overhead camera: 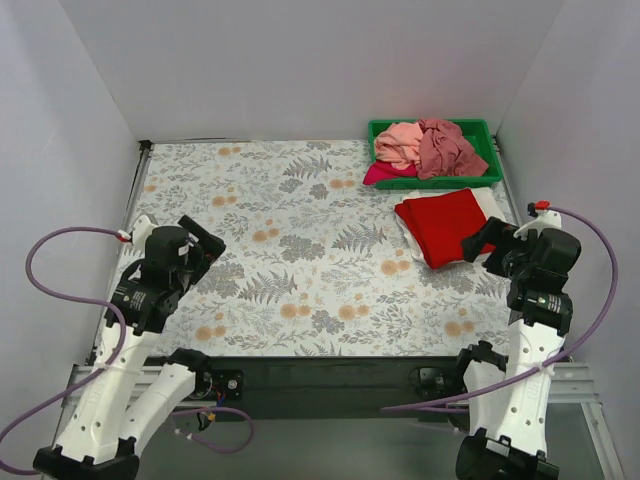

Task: Fold and stack the t-shirts
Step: Grab the tshirt from the pile

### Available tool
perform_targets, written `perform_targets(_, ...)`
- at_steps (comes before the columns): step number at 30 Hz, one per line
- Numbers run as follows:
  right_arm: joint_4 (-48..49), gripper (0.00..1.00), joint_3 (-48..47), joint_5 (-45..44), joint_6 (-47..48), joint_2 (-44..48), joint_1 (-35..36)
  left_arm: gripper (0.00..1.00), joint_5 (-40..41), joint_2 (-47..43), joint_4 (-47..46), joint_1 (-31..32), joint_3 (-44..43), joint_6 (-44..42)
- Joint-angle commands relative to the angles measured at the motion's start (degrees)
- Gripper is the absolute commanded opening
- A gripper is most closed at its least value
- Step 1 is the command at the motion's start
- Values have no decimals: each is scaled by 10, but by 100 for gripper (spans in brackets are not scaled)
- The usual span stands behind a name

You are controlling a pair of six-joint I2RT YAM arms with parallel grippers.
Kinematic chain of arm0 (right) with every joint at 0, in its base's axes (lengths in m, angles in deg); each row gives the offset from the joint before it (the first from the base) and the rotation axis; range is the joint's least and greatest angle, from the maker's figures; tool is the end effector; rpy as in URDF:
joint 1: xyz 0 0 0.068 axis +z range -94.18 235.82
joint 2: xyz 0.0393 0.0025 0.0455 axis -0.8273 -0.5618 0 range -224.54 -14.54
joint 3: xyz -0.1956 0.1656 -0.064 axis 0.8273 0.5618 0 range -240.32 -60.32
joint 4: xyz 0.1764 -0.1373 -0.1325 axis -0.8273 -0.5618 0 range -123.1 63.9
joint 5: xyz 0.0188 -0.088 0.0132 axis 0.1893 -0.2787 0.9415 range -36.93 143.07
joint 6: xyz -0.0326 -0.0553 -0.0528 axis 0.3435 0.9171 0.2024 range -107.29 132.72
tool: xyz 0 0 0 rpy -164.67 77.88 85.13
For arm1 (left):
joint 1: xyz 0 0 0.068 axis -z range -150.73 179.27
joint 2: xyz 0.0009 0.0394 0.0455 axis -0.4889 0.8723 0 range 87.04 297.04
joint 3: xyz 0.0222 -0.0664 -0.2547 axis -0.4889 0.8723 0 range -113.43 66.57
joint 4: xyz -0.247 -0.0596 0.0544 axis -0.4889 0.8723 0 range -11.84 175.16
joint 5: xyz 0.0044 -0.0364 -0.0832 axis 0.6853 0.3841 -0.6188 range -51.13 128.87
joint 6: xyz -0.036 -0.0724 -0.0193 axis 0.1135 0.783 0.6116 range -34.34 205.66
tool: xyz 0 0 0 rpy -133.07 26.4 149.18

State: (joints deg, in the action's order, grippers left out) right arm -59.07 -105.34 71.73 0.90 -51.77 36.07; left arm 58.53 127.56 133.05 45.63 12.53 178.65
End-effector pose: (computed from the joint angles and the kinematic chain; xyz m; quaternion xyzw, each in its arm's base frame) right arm 0.1765 -0.0386 0.2995 0.1430 0.8254 0.1000 0.5370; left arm 0.1561 -0.0204 0.3003 -0.6119 0.6609 -0.2411 0.3615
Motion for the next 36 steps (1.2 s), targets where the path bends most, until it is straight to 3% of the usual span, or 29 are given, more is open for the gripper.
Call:
perform_targets(1,14,98,-17,17,-15,-3,1,98,-29,23,-51,3,9,-9)
perform_targets(2,26,98,-17,25,-36,-9,0,98,-36,29,-72,3,14,-1)
perform_targets(3,76,98,-4,57,-119,-35,0,98,-22,88,-98,3,12,18)
perform_targets(5,179,98,11,101,-141,-59,1,98,-4,119,-115,2,3,16)
perform_targets(7,222,98,-7,86,-130,-97,1,98,19,149,-124,3,-4,26)
perform_targets(11,227,98,-92,19,-77,-185,43,98,50,157,-199,3,19,-15)
perform_targets(15,200,98,-221,-162,-15,-315,156,98,56,129,-293,3,52,-58)
perform_targets(19,181,98,-305,-221,12,-403,190,98,75,115,-312,3,75,-58)
perform_targets(23,156,98,-414,-309,39,-551,211,98,74,123,-325,3,80,-76)
perform_targets(31,116,92,-671,-244,78,-779,216,98,77,123,-354,3,101,-82)
perform_targets(36,115,79,-723,-248,69,-855,216,98,85,129,-354,3,104,-89)
